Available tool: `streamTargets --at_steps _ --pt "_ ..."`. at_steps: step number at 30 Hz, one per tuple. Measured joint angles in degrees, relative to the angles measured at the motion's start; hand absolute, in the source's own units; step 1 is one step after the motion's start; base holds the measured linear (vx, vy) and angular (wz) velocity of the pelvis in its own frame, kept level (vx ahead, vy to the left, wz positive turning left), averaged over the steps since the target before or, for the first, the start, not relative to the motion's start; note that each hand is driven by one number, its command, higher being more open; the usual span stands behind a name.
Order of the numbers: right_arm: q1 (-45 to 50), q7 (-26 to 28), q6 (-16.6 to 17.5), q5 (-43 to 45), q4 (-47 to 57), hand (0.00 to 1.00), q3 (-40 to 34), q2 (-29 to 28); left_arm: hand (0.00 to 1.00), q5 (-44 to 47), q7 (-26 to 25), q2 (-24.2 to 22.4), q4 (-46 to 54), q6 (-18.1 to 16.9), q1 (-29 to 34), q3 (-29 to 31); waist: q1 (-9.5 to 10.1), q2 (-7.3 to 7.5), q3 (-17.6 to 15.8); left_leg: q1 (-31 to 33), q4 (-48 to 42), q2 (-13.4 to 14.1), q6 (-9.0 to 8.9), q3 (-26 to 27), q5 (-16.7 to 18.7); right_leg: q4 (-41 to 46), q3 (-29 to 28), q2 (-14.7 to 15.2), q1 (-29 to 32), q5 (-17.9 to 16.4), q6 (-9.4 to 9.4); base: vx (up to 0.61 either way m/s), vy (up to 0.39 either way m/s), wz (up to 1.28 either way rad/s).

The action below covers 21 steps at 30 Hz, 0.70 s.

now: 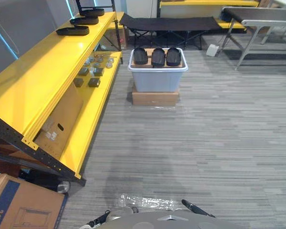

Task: Walk over and take three plastic housings, then place them on the shelf

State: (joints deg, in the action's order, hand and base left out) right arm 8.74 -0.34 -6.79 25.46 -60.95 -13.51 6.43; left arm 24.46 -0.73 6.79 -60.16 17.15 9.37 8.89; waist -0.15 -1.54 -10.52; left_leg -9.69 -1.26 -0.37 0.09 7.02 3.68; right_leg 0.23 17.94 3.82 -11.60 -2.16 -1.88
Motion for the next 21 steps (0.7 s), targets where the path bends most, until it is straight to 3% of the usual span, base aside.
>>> streamTargets --at_steps 13,21 --pt "-1.15 -0.03 0.59 -0.28 -1.34 1.0 -0.03 -1.64 1.0 0.7 -0.31 1.71 -0.05 0.42 0.09 0.01 0.31 2.56 -0.92 -3.73 2.95 -0.7 0.53 1.11 -0.45 -1.5 -0.34 0.13 -2.81 0.25 -0.52 0.05 0.022 -0.03" --pt "-1.06 1.68 -0.18 -0.31 -1.32 1.0 0.02 -1.58 1.0 0.28 -0.3 1.75 -0.09 0.32 0.2 -0.01 0.36 2.84 -0.77 -4.87 5.85 -1.41 1.43 0.77 -2.25 -1.4 0.02 0.7 -2.5 0.51 -0.97 -0.06 0.026 0.03"
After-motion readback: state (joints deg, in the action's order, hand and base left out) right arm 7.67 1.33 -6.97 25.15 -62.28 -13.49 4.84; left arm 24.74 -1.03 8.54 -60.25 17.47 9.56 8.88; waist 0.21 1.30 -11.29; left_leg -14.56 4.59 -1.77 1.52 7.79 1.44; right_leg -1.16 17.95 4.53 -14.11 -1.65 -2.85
